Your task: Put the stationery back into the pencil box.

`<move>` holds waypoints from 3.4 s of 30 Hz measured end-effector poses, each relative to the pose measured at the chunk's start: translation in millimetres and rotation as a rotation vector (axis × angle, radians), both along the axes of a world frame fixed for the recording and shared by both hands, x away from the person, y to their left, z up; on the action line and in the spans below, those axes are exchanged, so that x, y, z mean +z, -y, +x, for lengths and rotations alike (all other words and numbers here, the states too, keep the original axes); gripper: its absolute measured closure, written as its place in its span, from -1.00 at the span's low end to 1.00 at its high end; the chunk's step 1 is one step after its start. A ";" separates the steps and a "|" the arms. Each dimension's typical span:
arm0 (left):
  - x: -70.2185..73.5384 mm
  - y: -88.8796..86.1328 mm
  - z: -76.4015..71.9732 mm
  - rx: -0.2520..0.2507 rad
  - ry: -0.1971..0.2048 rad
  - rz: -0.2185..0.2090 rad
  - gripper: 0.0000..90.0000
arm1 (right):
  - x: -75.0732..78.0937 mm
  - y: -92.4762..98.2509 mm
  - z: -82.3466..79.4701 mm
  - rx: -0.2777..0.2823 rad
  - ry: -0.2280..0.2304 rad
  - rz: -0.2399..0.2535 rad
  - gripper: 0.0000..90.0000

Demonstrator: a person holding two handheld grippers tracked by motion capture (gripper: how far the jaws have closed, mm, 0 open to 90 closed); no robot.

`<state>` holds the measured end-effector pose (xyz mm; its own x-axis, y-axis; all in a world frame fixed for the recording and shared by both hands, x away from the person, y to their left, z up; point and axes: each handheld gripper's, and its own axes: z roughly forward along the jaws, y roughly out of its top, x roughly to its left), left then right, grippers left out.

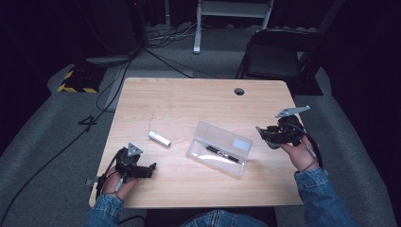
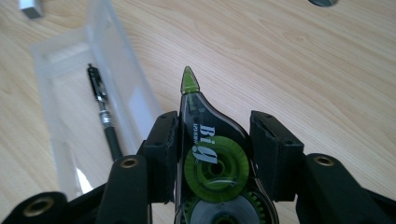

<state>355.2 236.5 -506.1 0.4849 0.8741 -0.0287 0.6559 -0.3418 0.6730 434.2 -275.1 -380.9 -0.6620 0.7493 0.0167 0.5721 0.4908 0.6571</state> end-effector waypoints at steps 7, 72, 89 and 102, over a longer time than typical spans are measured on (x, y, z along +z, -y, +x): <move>0.1 0.0 0.0 0.000 0.000 0.000 -0.93 | 8.9 -22.2 -12.4 0.077 0.014 0.004 0.20; 0.0 0.0 0.0 0.000 0.000 0.000 -0.93 | -53.2 -116.1 -25.2 0.383 -0.137 -0.081 0.19; 0.1 0.0 0.0 -0.001 -0.001 0.000 -0.93 | -63.5 -119.1 -23.5 0.390 -0.143 -0.118 0.19; 0.1 0.0 0.0 -0.001 -0.001 0.000 -0.93 | -71.9 -120.7 -21.3 0.397 -0.167 -0.139 0.19</move>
